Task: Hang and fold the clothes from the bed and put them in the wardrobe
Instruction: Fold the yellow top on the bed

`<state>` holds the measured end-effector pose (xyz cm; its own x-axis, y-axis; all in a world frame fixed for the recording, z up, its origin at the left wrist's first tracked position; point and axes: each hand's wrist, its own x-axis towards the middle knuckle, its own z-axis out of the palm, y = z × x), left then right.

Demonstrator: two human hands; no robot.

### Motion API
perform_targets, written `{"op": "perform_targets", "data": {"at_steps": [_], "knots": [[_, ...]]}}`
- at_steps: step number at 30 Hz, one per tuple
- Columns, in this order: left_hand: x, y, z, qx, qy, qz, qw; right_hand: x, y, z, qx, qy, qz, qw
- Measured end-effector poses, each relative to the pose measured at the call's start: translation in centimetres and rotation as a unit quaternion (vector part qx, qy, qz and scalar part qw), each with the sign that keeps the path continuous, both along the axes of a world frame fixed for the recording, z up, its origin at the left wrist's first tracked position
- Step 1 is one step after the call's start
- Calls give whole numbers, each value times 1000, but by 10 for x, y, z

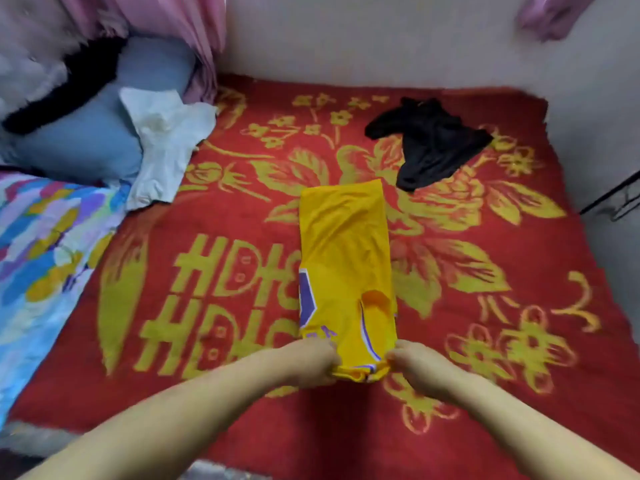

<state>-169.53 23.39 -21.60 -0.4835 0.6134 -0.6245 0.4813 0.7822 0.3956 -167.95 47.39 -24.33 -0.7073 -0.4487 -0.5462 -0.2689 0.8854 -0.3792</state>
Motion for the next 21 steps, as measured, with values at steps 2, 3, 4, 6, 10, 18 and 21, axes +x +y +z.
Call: {"op": "perform_targets", "data": {"at_steps": [2, 3, 4, 6, 10, 18, 21], "knots": [[29, 1, -44, -11, -66, -4, 998, 28, -6, -43, 24, -66, 25, 997], [42, 1, -61, -14, -98, 1, 995, 38, -9, -58, 37, -96, 42, 994], [53, 1, -76, -15, -132, 6, 991, 47, -13, -71, 49, -126, 56, 989], [71, -1, -98, -16, -187, 20, 982, 60, -18, -88, 57, -176, 72, 980], [78, -8, -125, -29, -248, 38, 968, 65, -23, -105, 30, -212, 72, 974], [-45, -22, -153, -37, -185, 147, 971, -45, -29, -123, -22, -120, -74, 990], [-77, -23, -175, -1, -19, 261, 965, -74, -35, -146, -27, 37, -140, 989]]}}
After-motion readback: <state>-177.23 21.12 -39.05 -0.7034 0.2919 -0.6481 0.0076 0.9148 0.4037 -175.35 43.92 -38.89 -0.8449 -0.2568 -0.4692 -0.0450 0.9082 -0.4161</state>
